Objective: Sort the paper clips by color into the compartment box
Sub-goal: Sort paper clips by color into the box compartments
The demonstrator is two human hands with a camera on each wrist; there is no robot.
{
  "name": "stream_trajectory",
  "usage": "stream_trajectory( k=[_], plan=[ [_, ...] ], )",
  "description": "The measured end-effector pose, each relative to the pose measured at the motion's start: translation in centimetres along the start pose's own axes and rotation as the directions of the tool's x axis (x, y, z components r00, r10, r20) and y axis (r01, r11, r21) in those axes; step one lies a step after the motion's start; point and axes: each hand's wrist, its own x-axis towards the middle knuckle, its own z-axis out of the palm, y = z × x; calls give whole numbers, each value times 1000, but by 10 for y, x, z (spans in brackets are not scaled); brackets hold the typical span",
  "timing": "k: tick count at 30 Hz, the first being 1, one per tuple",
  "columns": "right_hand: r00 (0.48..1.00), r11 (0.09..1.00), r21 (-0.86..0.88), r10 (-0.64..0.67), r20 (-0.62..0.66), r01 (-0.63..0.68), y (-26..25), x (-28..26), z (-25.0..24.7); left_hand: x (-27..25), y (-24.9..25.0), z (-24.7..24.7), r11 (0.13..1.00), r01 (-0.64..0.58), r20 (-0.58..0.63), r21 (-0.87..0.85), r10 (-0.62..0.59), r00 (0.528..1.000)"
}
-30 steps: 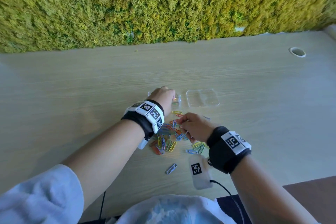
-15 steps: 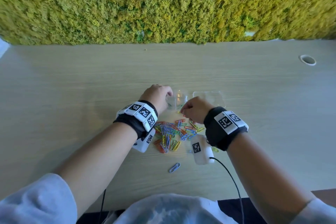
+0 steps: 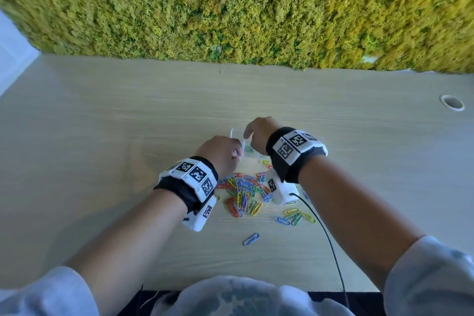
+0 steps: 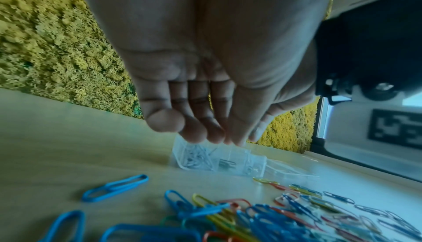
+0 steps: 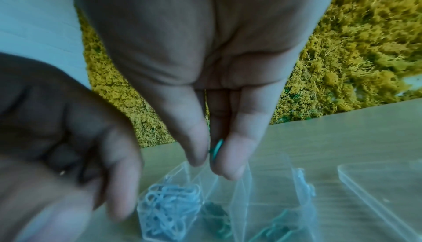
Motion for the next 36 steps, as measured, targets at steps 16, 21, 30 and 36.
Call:
stream_trajectory(
  k=[16,21,30,36],
  plan=[
    [999,984,-177,13,45,-5,41,-6,20,-21,-3,9,999,2,152,53,-10,988],
    [1000,979,-203,-9,-12,7,42,-7,29,-29,2,12,994,6,207,113,-30,978],
    [999,985,-170,15,-29,-20,45,-9,28,-28,1,16,992,15,175,125,-37,984],
    [999,975,-222,30,-21,-34,41,-13,29,-31,-5,17,991,26,169,133,-49,984]
  ],
)
